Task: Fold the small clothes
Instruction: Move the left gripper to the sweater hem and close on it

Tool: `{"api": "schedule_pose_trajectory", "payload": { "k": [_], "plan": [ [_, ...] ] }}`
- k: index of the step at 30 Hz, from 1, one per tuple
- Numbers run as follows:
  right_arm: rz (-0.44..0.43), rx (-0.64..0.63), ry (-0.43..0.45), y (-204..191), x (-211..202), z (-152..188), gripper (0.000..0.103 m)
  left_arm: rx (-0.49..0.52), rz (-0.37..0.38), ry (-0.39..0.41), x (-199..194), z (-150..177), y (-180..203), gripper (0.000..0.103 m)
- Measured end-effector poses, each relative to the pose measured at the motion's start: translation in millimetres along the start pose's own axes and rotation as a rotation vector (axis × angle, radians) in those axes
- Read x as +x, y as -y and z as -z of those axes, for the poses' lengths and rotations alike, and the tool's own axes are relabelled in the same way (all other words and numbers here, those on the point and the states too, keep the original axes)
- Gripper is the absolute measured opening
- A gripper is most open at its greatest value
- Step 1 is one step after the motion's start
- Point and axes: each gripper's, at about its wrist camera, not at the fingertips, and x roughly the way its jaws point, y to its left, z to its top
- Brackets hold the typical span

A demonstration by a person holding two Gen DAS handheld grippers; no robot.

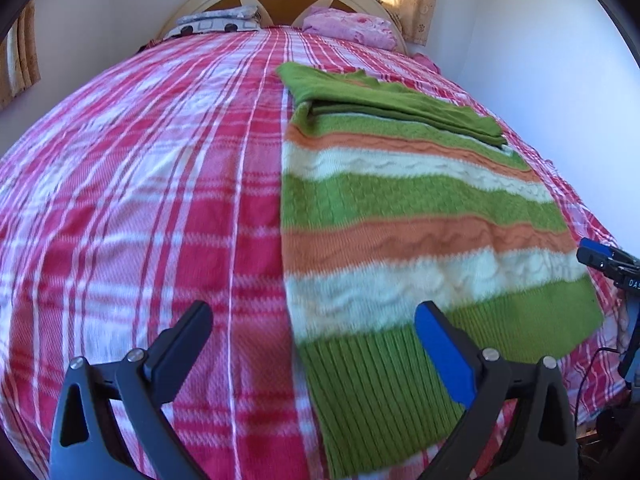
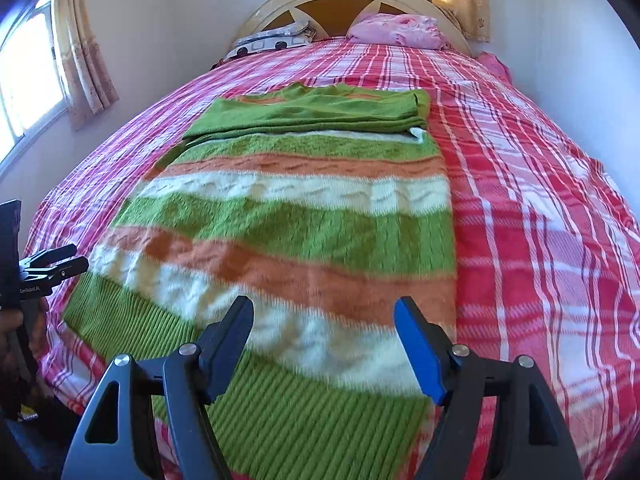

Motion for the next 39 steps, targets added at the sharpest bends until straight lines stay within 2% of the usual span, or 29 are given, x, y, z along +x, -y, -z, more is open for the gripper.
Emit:
{"api": "schedule_pose_trajectory", "payload": {
  "k": [5,6,10,15,17,20,23,24,25,27,34,39],
  "plan": [
    [0.004,-0.002,-0.017,-2.6,-7.5,17.7,0.073,-0.034,0.07,-0.021,-8.7,14.6,2.7,0.094],
    [0.008,-0.004,-0.019,-4.1,-8.9,21.9,0.073,-0.043,0.079,-0.029,-8.7,17.1,2.5,0.089],
    [0.008,-0.017,-0.033,-5.8,-12.4,35.7,0.073,-0.058,0.09,-0.049,-6.3,24.8,0.7,0.077],
    [0.017,0.015,-0.031,3.7,-16.7,45.0,0.073,-0.096,0.125,-0.045,-11.6,32.7,0.0,0.068],
    [0.023,0.027,-0.024,8.1,-19.7,46.3,0.073,-0.099,0.141,-0.05,-13.1,34.8,2.3,0.064],
    [0.022,0.05,-0.013,16.5,-24.4,48.8,0.074,-0.062,0.144,-0.041,-14.9,37.8,10.0,0.064],
    [0.016,0.074,-0.01,24.0,-27.5,50.7,0.074,-0.049,0.145,-0.034,-15.1,39.0,12.6,0.055],
    [0.018,0.083,-0.008,27.7,-29.4,52.3,0.074,-0.046,0.142,-0.03,-15.3,39.1,12.2,0.046],
    [0.02,0.086,-0.008,29.0,-30.6,52.6,0.074,-0.047,0.137,-0.027,-15.5,39.2,11.1,0.03],
    [0.018,0.098,-0.009,34.3,-34.2,55.8,0.073,-0.058,0.141,-0.026,-15.0,39.1,7.6,0.017],
    [0.024,0.134,-0.012,48.1,-40.5,63.2,0.073,-0.062,0.143,-0.015,-15.5,39.2,7.1,0.017],
    [-0.03,0.136,0.006,43.1,-42.7,63.0,0.073,-0.067,0.144,-0.011,-16.3,38.9,6.7,0.017]
  ]
}}
